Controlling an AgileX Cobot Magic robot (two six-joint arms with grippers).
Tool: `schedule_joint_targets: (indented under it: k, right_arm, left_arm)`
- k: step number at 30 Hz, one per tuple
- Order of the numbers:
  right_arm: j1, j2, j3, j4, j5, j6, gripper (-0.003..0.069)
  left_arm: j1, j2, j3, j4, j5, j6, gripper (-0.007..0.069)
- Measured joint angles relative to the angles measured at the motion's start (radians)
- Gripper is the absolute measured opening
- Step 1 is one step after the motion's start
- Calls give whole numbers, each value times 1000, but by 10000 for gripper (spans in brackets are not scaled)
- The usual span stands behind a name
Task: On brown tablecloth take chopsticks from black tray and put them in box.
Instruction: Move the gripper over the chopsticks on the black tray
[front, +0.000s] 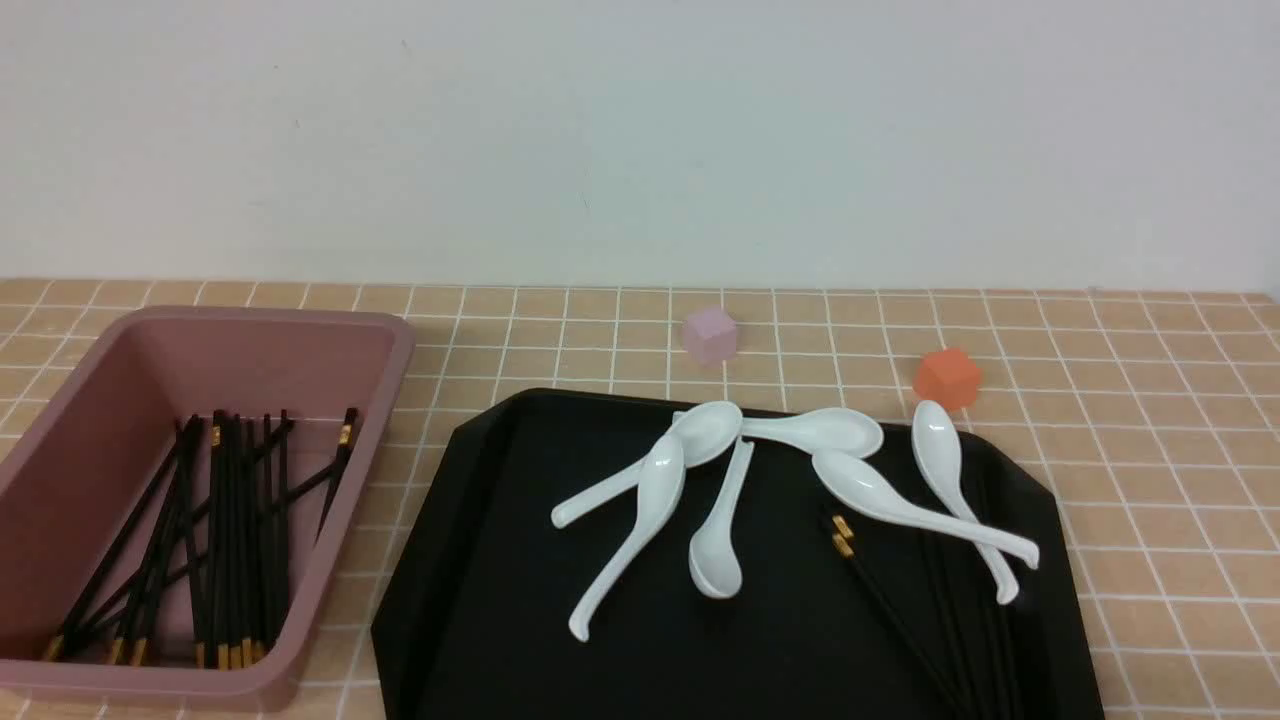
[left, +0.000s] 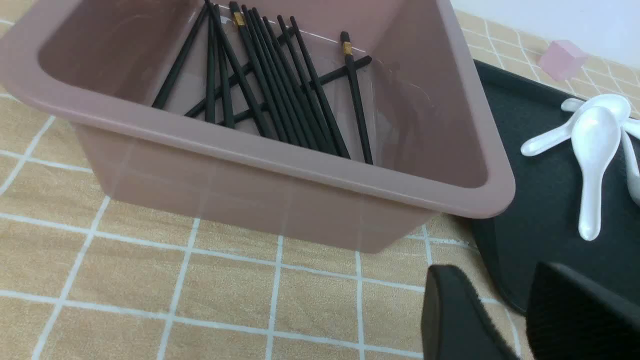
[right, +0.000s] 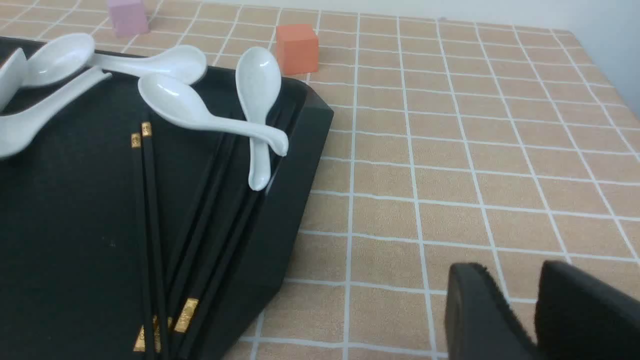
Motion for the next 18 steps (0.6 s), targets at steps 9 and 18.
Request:
schedule_joint_targets:
  k: [9, 18]
  right_arm:
    - [0, 0, 0, 0, 0, 0, 222]
    - [0, 0, 0, 0, 0, 0, 228]
  left_arm:
    - [0, 0, 0, 0, 0, 0, 239]
    - [0, 0, 0, 0, 0, 0, 239]
